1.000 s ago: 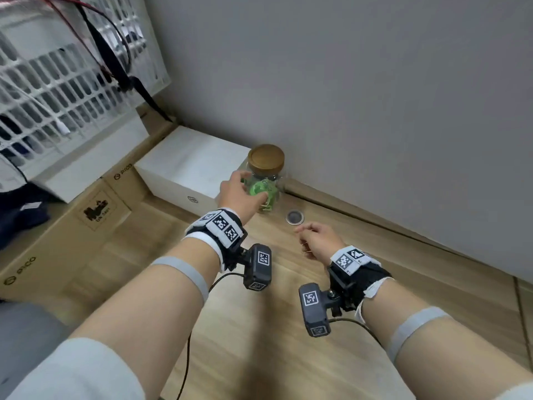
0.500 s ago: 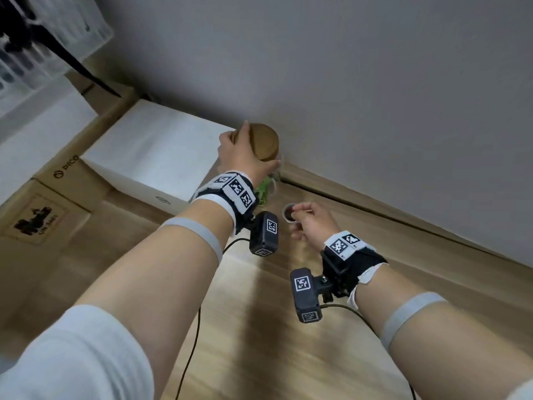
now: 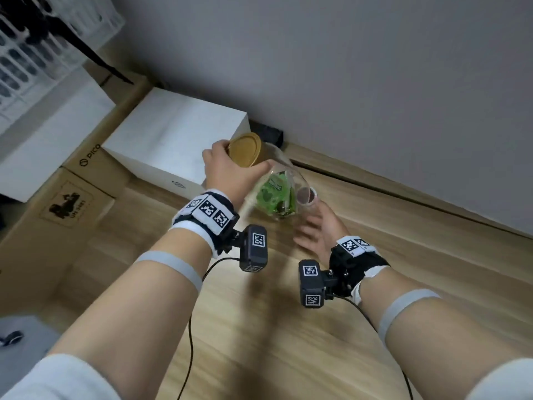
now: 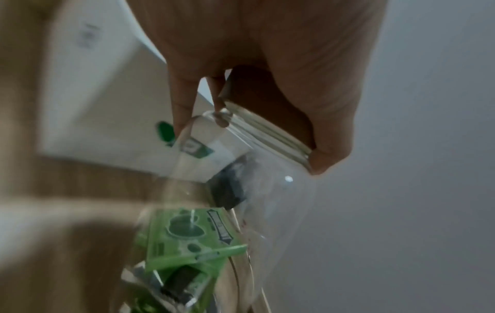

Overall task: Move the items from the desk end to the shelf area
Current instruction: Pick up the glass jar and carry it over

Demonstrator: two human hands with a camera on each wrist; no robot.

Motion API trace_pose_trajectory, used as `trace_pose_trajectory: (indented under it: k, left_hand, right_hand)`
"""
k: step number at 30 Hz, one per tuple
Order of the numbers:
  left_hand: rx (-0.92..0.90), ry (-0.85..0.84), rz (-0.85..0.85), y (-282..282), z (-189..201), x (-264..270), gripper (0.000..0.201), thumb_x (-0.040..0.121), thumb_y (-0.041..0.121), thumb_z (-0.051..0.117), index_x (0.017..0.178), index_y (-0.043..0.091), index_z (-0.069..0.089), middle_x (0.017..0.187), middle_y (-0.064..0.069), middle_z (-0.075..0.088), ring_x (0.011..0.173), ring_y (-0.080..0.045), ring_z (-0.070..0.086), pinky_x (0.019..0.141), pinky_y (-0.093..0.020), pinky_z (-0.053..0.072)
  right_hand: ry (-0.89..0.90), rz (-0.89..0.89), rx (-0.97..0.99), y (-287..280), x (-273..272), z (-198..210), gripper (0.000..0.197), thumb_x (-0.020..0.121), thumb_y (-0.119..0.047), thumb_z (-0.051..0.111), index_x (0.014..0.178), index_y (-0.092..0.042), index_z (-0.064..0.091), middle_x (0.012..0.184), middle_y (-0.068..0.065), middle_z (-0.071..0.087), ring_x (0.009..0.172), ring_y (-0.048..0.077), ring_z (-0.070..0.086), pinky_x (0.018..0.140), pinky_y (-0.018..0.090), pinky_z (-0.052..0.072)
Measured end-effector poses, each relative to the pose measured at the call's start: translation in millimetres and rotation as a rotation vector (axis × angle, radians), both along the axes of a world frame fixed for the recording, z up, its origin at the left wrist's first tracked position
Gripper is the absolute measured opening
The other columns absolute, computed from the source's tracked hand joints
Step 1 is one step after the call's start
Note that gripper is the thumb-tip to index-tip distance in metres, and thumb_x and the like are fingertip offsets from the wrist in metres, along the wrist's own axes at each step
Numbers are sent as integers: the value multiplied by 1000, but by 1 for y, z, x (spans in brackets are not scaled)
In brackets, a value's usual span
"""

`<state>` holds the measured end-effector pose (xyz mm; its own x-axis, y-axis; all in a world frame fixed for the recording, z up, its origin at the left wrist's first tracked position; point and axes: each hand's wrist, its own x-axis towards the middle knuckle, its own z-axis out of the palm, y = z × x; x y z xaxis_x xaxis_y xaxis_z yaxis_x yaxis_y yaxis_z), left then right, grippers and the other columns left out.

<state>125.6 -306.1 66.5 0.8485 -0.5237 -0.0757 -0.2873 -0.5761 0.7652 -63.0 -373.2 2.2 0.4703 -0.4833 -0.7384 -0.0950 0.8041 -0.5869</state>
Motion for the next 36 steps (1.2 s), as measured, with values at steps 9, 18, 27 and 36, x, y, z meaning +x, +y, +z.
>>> trace_pose_trajectory:
  k: [9,18,27,36]
  left_hand:
    - [-266,510,-34,90,35,-75,86,58,45,89,130,24,47,123,0,57,107,-18,63,82,-47,61]
    - [-464,765,-276,154,98,-186,51,84,63,64,122,29,62,128,0,61,117,-19,59,87,-50,59]
    - [-341,1376,-665,164,106,-344,77,81,82,40,119,23,70,127,-2,69,128,-20,55,104,-53,36]
    - [-96,1571,-868,122,111,-523,83,85,83,29,127,22,67,136,-10,63,126,-32,58,106,-59,33]
  right_hand:
    - [-248,-39,166,59,-68,58,68,89,-72,41,126,-17,58,122,26,63,116,45,59,82,61,55]
    - [-177,-180,-69,132,-202,126,67,88,-70,41,117,-16,68,107,22,73,115,43,60,101,59,43]
    - [-122,-342,-151,179,-373,168,77,83,-78,37,123,-19,66,113,24,71,113,43,62,107,59,38]
    - [-176,-554,-110,192,-550,173,77,88,-74,39,113,-7,66,101,30,71,108,43,61,107,55,40]
